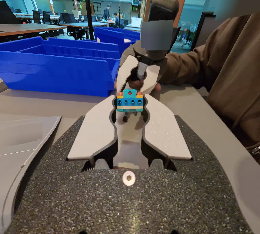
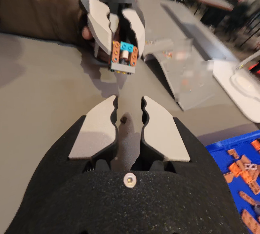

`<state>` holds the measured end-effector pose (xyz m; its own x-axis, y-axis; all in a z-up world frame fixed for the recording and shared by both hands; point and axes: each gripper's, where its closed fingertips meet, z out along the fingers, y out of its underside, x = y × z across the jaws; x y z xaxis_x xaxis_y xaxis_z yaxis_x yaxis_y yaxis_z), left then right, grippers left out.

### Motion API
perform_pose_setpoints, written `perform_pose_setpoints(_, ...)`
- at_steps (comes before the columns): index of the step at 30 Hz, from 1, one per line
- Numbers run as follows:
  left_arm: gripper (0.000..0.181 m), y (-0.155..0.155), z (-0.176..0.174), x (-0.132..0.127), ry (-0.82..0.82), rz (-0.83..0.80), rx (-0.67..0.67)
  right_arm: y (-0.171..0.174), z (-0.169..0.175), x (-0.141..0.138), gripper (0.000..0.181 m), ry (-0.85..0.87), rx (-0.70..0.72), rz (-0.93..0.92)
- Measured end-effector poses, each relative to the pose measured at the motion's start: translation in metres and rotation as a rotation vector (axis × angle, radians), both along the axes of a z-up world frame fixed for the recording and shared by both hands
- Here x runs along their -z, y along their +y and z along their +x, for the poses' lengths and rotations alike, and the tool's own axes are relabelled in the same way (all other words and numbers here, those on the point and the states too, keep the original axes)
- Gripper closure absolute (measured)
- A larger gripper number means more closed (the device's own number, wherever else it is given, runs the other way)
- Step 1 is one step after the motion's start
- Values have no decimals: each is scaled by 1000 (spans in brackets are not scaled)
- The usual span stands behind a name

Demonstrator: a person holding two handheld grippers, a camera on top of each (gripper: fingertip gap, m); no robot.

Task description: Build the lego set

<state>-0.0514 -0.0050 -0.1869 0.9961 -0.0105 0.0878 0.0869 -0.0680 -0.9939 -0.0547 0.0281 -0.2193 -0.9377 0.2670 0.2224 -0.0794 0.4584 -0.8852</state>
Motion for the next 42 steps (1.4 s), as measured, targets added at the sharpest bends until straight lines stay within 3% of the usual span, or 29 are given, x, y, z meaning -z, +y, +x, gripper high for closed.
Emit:
perform_pose_setpoints(4, 146, 2, 5, -11, -81, 75, 36, -5, 6, -23, 150, 225, -21, -64)
perform_pose_setpoints(12, 146, 13, 17, -14, -171, 112, 75, -19, 21, -35, 146, 527, -46, -66)
perform_pose_setpoints(28, 147, 13, 1, -29, -381, 274, 1, -30, 9, -47, 138, 764, 118, -32)
perform_pose_setpoints(33, 147, 13, -1, -34, -449, 346, -6, -30, 9, -55, 150, 780, 140, -90)
perform_pose_setpoints(37, 146, 14, 10, -39, -385, 344, 63, -29, 21, -60, 151, 730, 62, -174)
perform_pose_setpoints(42, 141, 3, 26, -53, -117, 341, 101, -19, 41, -76, 152, 664, -13, -327)
